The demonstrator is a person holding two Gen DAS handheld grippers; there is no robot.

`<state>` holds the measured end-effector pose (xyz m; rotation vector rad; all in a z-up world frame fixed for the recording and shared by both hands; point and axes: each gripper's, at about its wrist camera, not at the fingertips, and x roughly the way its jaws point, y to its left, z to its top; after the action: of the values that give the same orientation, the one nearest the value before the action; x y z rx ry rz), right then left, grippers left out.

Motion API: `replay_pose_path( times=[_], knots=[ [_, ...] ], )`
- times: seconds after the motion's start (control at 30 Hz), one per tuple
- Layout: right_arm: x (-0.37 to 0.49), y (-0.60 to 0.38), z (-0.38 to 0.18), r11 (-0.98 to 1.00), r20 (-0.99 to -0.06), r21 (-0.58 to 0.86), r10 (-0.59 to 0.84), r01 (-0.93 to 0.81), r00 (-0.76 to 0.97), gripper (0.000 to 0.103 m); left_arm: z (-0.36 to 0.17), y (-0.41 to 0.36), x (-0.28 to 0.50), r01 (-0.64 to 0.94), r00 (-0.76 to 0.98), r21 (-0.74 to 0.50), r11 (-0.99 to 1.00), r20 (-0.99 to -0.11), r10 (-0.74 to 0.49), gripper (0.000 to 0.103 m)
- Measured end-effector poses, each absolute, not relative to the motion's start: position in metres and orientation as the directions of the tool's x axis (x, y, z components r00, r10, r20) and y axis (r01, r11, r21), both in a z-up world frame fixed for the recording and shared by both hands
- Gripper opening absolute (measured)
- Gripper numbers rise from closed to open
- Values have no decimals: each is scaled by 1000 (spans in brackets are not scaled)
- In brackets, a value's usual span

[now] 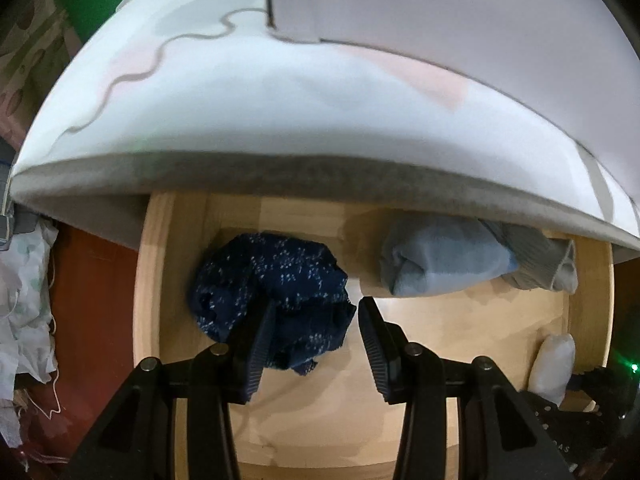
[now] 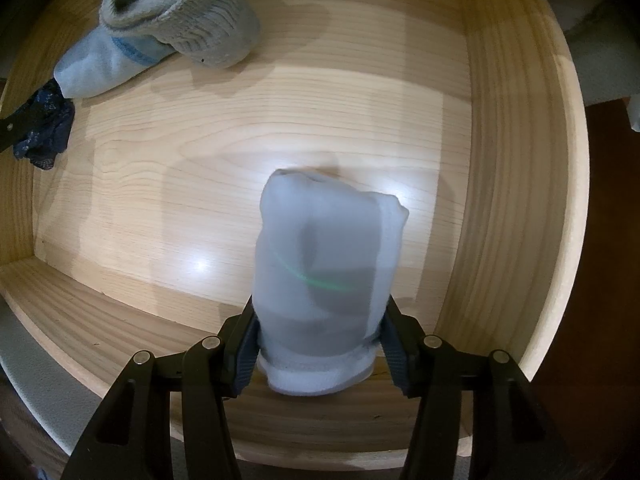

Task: Take underwear out of drawer
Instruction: 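Lower the left tool onto the navy floral garment and close it while right holds the sock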

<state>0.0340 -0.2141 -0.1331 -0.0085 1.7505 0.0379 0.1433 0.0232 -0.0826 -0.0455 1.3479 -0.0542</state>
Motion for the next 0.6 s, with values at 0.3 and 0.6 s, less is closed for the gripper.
replay_pose_path(
  times=[0.3, 0.6],
  knots=[
    [31, -210, -132, 999, -984, 28, 23, -25, -177, 53, -100, 17, 161, -2, 183, -43, 999, -982, -42, 44],
    [29, -209, -134, 999, -984, 33, 28, -23, -175, 53, -110, 2, 175, 8, 162, -16, 1000, -987, -17, 44]
  ],
)
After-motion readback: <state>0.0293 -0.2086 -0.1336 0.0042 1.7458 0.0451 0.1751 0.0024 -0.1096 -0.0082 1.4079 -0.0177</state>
